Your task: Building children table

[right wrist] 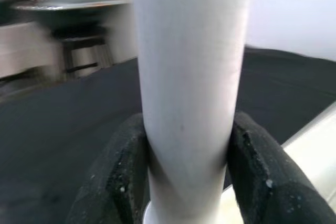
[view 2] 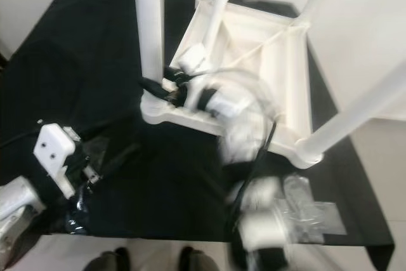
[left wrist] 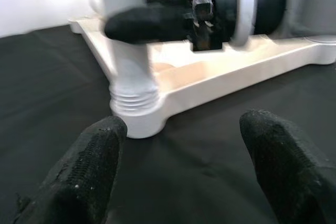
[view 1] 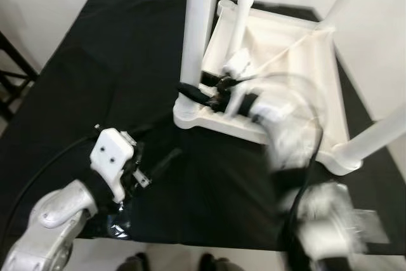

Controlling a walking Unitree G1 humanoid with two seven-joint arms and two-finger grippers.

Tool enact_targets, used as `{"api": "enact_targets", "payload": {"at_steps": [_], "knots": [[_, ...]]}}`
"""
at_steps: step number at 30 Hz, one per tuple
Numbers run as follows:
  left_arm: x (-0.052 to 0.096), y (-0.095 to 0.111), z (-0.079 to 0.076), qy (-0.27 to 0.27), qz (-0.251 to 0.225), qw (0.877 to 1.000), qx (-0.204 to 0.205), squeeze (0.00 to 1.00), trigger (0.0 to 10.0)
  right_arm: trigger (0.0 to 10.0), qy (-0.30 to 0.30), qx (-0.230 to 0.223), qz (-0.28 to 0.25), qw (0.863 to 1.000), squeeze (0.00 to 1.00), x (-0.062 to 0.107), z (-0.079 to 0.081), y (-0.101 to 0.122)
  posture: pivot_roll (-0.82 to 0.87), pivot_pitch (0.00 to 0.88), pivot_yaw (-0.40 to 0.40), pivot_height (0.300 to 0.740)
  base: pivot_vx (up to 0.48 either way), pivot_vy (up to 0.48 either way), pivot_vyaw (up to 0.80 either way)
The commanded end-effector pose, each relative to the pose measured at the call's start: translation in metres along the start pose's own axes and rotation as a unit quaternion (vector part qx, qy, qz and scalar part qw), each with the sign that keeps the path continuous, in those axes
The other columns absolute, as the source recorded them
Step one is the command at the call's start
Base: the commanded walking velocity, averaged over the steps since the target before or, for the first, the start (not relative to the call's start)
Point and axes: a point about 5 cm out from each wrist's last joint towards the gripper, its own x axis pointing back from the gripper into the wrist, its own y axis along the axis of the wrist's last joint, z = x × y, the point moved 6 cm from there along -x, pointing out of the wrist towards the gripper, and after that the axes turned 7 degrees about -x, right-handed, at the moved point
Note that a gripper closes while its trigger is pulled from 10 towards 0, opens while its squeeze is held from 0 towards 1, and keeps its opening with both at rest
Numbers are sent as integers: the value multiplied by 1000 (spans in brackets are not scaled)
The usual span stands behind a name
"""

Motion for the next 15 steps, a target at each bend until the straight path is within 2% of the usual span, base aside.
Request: {"api": "enact_targets", "payload": {"at_steps": [1, 2, 4, 5, 10, 11, 12, 13, 14, 15], "knots": [[1, -3, -3, -8, 3, 1000, -1, 0, 10000, 0, -67, 0, 149, 987, 0, 28, -13, -79, 105, 273, -115, 740, 0, 0, 0], [0, -2, -3, -10, 1, 1000, 0, 0, 10000, 0, -47, 16, 142, 989, 0, 25, -4, -77, 102, 268, -114, 740, 0, 0, 0], [0, -2, -3, -10, 1, 1000, 0, 0, 10000, 0, -47, 16, 142, 989, 0, 25, -4, -77, 102, 268, -114, 740, 0, 0, 0], [-2, -2, -4, -11, -1, 1000, 0, 0, 10000, 0, -51, 17, 131, 990, 0, 17, -6, -72, 110, 265, -121, 740, 0, 0, 0], [0, -2, -5, -12, -2, 1000, 0, 0, 10000, 0, -62, 5, 127, 990, 0, 16, -6, -69, 109, 261, -115, 740, 0, 0, 0], [0, -2, -5, -12, -2, 1000, -1, 0, 10000, 1059, -74, 3, 129, 989, 0, 17, -6, -68, 109, 261, -115, 740, 0, 0, 0], [0, -2, -4, -12, -2, 1000, -1, 0, 10000, 4706, -87, 5, 136, 987, 0, 19, -7, -67, 107, 260, -107, 740, 0, 0, 0], [0, -2, -4, -12, -2, 1000, -1, 0, 10000, 4706, -87, 5, 136, 987, 0, 19, -7, -67, 107, 260, -107, 740, 0, 0, 0], [-1, -1, -5, -14, -3, 1000, 0, 0, 10000, 10000, -100, 2, 130, 986, 0, 19, -8, -60, 105, 259, -103, 740, 0, 0, 0], [-1, -1, -6, -16, -4, 1000, 1, 0, 10000, 10000, -101, -5, 118, 988, 0, 18, -9, -51, 105, 258, -103, 740, 0, 0, 0]]}}
